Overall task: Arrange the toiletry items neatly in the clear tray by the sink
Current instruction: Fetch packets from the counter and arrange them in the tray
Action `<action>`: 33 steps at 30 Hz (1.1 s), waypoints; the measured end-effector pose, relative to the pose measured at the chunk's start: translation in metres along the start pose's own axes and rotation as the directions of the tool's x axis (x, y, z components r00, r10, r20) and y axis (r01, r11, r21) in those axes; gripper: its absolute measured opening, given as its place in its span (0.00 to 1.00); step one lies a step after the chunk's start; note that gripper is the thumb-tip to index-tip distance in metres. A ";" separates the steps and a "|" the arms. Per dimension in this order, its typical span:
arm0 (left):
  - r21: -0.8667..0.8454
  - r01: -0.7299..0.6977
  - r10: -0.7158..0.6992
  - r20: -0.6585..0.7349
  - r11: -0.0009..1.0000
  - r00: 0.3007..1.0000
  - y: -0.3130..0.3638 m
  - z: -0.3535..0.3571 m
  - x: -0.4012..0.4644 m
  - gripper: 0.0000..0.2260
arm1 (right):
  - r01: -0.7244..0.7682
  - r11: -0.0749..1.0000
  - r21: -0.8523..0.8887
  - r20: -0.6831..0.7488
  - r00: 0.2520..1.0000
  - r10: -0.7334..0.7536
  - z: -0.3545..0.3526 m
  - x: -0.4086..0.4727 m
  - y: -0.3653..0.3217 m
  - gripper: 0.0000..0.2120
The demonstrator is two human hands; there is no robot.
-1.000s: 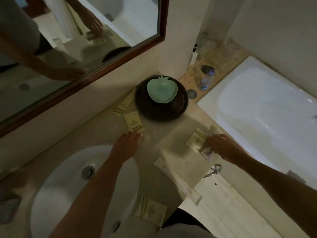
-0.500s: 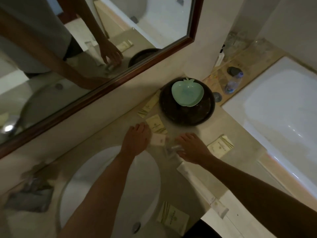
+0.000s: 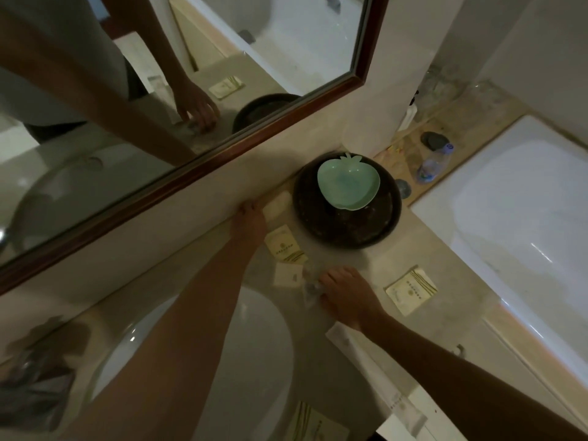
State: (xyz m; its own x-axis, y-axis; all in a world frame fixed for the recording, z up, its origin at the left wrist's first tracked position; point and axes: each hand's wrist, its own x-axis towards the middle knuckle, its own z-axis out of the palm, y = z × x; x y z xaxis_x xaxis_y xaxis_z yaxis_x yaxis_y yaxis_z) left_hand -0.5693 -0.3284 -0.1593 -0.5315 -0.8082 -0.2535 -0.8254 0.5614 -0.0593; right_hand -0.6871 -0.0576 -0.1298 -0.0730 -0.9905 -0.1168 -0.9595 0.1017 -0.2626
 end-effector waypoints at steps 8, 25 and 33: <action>-0.205 0.136 -0.150 -0.054 0.969 0.987 -0.077 0.003 -0.179 0.19 | 0.098 0.995 0.018 -0.020 0.995 -0.097 -0.016 0.011 -0.076 0.10; -0.223 0.055 -0.083 -0.120 0.973 0.989 -0.346 0.080 -0.548 0.21 | 0.275 0.955 0.114 0.097 0.953 -0.286 0.065 -0.068 -0.417 0.10; -0.119 0.308 -0.311 -0.003 0.944 0.951 -0.488 0.120 -0.645 0.20 | 0.416 0.898 0.145 0.167 0.884 -0.437 0.090 -0.080 -0.541 0.10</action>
State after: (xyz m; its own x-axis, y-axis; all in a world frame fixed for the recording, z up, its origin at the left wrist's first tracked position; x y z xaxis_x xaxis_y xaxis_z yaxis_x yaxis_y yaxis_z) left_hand 0.1990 -0.0597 -0.0830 -0.2494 -0.9431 -0.2199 -0.9654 0.2599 -0.0196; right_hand -0.1382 -0.0254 -0.0646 0.4002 -0.9043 -0.1487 -0.8521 -0.3074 -0.4237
